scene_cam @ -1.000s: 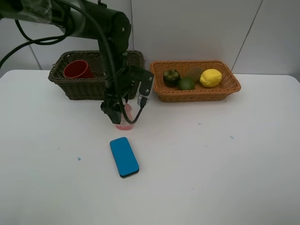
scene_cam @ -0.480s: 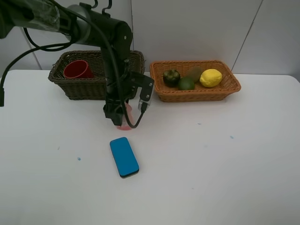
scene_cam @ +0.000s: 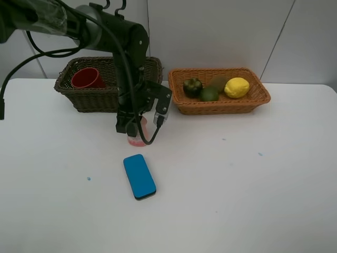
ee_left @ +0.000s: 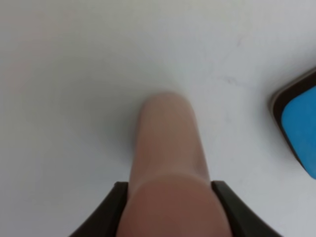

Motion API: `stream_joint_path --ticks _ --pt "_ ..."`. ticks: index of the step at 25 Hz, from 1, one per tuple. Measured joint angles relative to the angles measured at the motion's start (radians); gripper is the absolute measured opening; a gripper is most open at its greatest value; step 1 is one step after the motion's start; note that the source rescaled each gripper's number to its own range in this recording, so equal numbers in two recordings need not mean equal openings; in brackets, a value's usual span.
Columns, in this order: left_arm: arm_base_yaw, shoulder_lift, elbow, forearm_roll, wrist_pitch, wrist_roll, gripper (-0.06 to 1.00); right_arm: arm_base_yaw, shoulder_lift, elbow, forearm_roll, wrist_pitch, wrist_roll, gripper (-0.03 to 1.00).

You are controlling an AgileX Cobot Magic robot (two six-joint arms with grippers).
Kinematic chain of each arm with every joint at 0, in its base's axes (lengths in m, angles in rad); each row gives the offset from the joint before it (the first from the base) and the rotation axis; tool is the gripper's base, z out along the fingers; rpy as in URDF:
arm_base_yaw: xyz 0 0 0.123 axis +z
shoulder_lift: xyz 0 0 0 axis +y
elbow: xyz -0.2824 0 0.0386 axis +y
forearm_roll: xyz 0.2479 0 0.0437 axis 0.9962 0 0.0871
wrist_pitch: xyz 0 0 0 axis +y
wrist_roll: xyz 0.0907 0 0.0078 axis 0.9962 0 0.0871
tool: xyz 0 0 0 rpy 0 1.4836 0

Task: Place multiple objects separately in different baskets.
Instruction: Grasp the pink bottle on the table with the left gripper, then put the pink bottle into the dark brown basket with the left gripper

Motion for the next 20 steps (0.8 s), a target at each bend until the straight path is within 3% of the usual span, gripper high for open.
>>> stream_joint_path --ticks 13,20 --pt "0.000 -0.013 -0.005 0.002 0.016 0.000 0.41 0.000 0.000 0.000 0.000 0.000 0.000 0.87" --pt "0.000 -0.131 -0.119 0.014 0.103 0.000 0.41 0.000 0.000 0.000 0.000 0.000 0.000 0.87"
